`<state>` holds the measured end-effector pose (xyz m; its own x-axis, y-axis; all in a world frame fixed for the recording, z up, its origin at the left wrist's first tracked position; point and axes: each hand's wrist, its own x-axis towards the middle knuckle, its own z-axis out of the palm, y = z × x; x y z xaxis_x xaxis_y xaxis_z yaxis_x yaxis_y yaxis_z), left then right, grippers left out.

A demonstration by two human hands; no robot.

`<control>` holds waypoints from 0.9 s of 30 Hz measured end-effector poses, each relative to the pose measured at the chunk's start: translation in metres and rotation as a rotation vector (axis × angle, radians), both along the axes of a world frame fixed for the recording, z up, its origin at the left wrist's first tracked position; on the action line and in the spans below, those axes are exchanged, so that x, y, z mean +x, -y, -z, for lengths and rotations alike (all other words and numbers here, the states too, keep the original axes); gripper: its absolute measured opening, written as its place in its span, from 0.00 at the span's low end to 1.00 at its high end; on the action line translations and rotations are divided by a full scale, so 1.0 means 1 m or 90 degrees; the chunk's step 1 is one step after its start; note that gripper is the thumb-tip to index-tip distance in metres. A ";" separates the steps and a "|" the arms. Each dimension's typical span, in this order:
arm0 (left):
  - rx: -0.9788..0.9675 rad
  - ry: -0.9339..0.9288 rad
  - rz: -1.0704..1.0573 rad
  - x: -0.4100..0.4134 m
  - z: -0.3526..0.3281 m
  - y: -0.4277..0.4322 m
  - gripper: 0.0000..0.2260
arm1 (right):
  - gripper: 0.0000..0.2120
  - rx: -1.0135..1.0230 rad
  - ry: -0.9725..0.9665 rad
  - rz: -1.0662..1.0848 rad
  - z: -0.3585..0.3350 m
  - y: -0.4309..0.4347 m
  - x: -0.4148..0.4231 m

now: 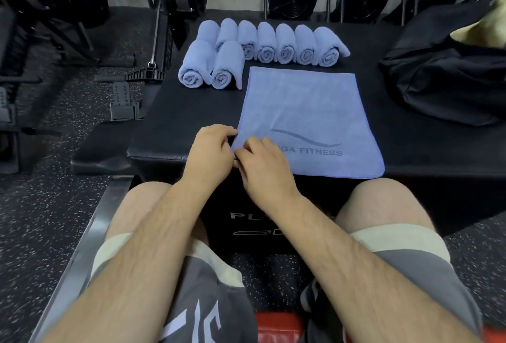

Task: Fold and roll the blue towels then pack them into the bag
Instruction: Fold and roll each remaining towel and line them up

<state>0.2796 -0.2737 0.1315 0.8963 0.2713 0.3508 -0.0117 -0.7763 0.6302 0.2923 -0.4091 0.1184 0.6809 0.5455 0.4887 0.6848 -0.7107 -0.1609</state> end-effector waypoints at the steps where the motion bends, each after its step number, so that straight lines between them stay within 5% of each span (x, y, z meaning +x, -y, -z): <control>1: -0.007 0.014 -0.007 0.000 0.000 0.000 0.17 | 0.07 0.009 -0.017 0.005 -0.004 0.001 0.000; 4: -0.021 0.028 -0.026 0.001 0.000 0.003 0.15 | 0.01 0.046 -0.094 0.046 -0.014 0.005 0.003; 8: -0.160 -0.024 -0.046 0.010 -0.010 0.014 0.10 | 0.12 0.162 -0.254 0.087 -0.026 0.014 0.004; 13: -0.239 -0.138 0.001 0.062 -0.030 0.013 0.12 | 0.14 0.281 -0.275 0.063 -0.033 0.021 0.003; 22: -0.114 -0.223 -0.007 0.176 -0.036 0.017 0.13 | 0.17 0.261 -0.306 0.038 -0.031 0.037 0.012; 27: 0.060 -0.283 0.006 0.214 -0.045 0.020 0.07 | 0.14 0.301 -0.311 0.036 -0.031 0.041 0.023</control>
